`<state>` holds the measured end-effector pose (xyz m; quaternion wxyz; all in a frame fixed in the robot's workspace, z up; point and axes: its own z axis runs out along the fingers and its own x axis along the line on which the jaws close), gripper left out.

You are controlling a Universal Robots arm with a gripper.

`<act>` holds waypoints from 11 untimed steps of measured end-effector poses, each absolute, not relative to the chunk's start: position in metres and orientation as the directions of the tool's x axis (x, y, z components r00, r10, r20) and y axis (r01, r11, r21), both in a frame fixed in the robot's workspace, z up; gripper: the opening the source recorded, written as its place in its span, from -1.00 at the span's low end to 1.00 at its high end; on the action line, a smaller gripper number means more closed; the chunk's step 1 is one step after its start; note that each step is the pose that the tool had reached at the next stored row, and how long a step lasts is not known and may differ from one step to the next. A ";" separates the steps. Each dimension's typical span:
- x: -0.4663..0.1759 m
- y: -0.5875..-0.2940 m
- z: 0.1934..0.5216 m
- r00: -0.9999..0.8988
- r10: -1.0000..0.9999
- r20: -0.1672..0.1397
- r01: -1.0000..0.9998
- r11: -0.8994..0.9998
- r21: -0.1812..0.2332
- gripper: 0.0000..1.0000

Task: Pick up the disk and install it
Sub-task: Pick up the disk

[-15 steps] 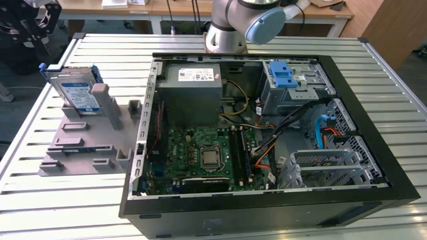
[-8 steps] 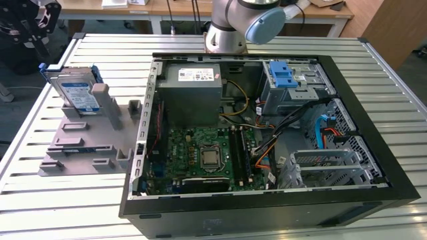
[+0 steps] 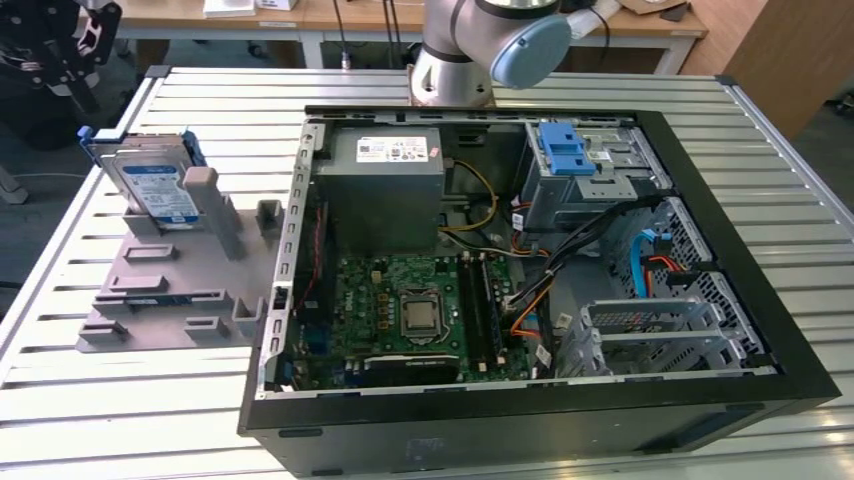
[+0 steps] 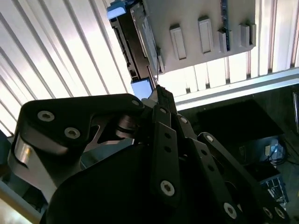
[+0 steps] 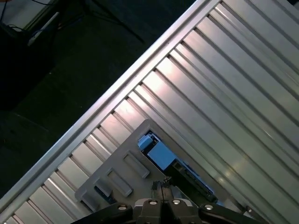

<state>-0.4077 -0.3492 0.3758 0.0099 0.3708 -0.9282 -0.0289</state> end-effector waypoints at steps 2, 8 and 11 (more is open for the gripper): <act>-0.408 -0.349 0.376 -0.711 -0.703 -0.010 -0.702 0.709 0.066 -0.79; -0.408 -0.349 0.375 -0.657 -0.754 -0.021 -0.753 0.654 0.063 -0.79; -0.408 -0.349 0.375 -0.619 -0.785 -0.025 -0.785 0.617 0.059 -0.79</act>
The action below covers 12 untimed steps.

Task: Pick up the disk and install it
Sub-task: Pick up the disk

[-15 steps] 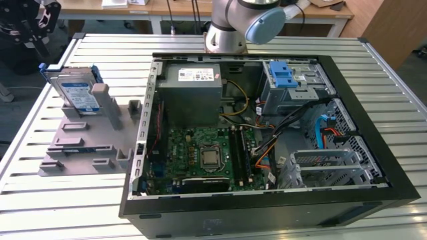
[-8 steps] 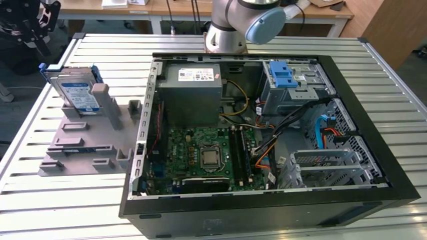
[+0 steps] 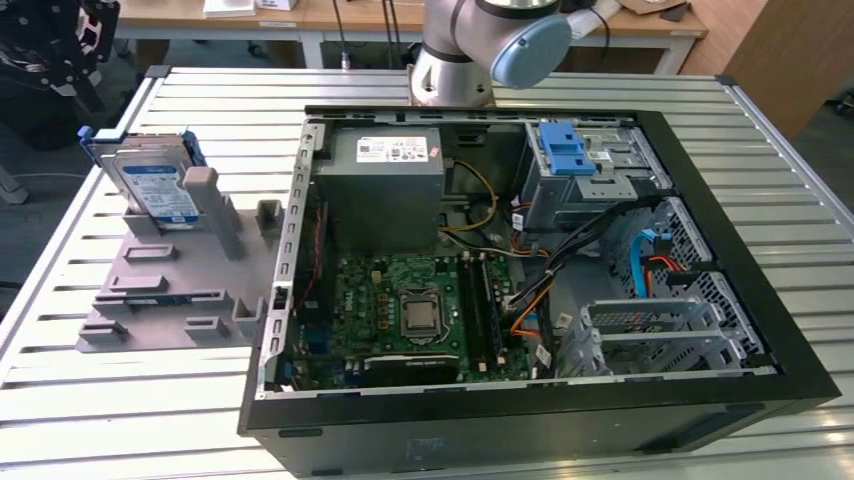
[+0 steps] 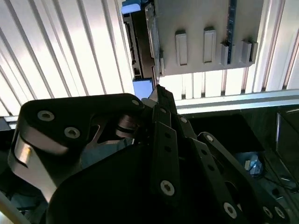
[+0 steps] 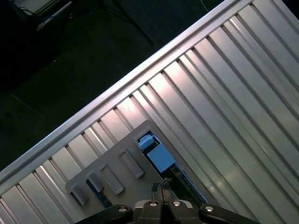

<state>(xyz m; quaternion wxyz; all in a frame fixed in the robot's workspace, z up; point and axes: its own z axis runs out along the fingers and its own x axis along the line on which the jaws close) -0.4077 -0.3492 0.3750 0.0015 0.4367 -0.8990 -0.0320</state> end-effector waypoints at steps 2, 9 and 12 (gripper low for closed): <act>-0.408 -0.349 0.375 -0.591 -0.806 -0.027 -0.806 0.589 0.056 -0.79; -0.408 -0.349 0.373 -0.486 -0.873 -0.033 -0.873 0.485 0.048 -0.79; -0.408 -0.349 0.373 -0.437 -0.899 -0.034 -0.899 0.436 0.045 -0.79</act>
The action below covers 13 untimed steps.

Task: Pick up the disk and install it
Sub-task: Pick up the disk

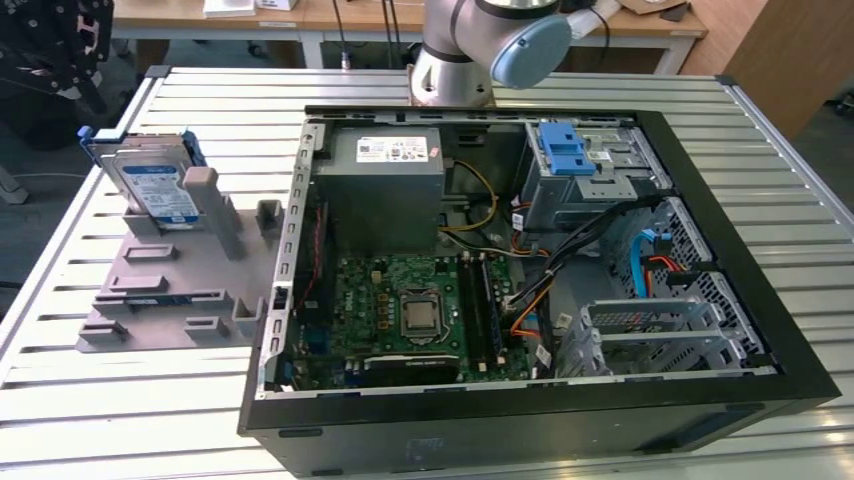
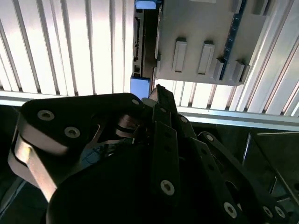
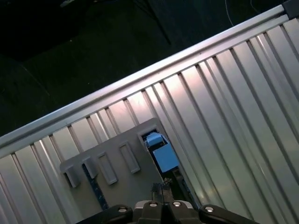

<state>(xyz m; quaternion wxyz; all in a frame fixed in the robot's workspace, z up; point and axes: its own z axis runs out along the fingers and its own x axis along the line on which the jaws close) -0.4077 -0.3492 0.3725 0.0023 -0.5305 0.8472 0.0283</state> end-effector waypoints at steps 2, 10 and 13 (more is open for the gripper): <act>-0.408 -0.349 0.372 -0.404 -0.914 -0.035 -0.914 0.403 0.044 -0.79; -0.408 -0.349 0.371 -0.277 -0.960 -0.036 -0.960 0.276 0.040 -0.79; -0.408 -0.349 0.371 -0.225 -0.974 -0.036 -0.974 0.223 0.040 -0.79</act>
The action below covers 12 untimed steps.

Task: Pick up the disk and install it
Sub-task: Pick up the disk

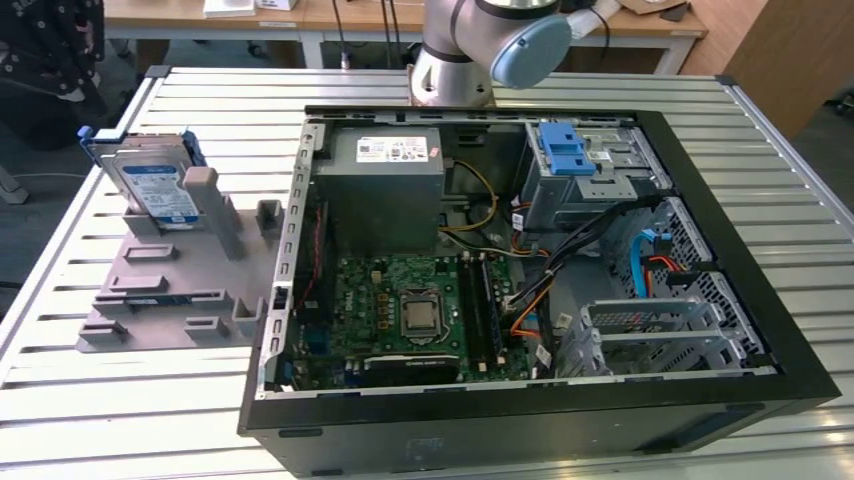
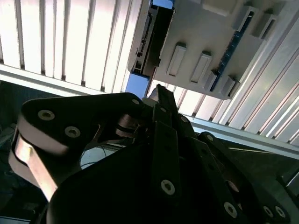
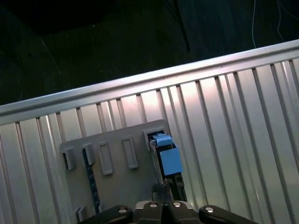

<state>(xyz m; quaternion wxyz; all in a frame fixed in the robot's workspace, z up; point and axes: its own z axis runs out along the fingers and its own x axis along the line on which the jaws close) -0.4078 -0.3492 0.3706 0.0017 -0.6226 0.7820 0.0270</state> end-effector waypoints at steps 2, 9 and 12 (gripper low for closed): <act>-0.408 -0.349 0.370 -0.189 -0.981 -0.036 -0.981 0.188 0.040 -0.79; -0.408 -0.349 0.370 -0.096 -0.995 -0.036 -0.995 0.095 0.040 -0.79; -0.408 -0.349 0.370 -0.096 -0.995 -0.036 -0.995 0.094 0.040 -0.66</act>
